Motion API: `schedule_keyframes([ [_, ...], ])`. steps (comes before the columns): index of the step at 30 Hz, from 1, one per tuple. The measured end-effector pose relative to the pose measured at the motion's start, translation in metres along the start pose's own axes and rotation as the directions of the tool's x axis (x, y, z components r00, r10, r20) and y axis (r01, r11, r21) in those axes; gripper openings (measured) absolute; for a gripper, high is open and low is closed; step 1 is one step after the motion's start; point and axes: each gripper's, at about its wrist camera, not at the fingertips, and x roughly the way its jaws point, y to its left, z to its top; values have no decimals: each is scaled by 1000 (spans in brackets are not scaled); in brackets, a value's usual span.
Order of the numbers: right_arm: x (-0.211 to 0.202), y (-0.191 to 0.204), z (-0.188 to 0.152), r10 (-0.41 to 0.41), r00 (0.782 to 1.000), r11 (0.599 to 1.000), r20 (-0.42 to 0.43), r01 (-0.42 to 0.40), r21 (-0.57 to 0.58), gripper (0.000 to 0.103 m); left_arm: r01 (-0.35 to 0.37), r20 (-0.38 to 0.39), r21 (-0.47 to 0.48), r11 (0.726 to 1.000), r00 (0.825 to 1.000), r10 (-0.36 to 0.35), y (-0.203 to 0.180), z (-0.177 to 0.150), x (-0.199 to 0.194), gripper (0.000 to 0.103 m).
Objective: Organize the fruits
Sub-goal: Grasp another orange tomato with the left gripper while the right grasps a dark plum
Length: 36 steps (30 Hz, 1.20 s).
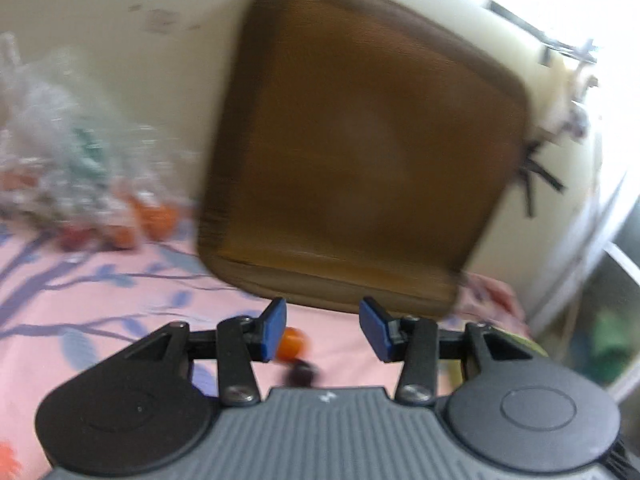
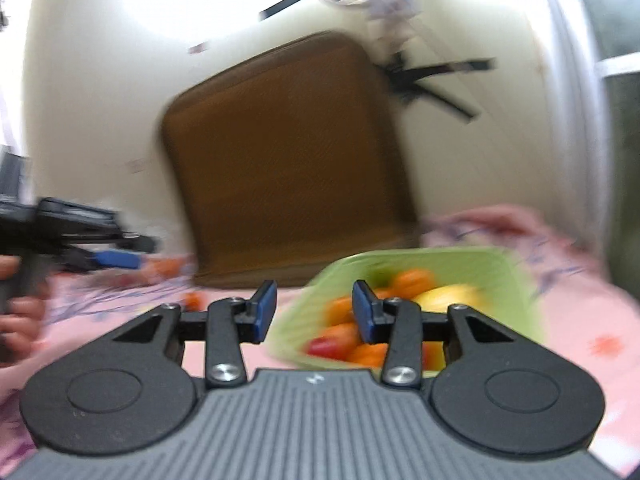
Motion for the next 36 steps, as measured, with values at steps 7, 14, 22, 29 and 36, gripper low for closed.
schedule_keyframes([
  [7,53,70,-10,162,967,974,-196,-189,-127,44,4,-113,-2,1000,994,-4,19,-5,48,41],
  [14,143,105,-12,164,928,962,-336,-225,-152,44,-14,-182,-24,1000,983,9,18,-9,84,41],
  [22,190,110,-13,171,894,960,-415,-245,-133,26,0,-176,-33,999,984,-6,22,-12,90,28],
  [29,143,105,-15,156,918,961,-365,-227,-159,26,30,-158,-55,998,987,-38,17,-14,59,27],
  [36,65,86,-29,140,935,954,-326,-215,-208,26,125,-151,33,992,981,-119,-19,-51,-3,27],
])
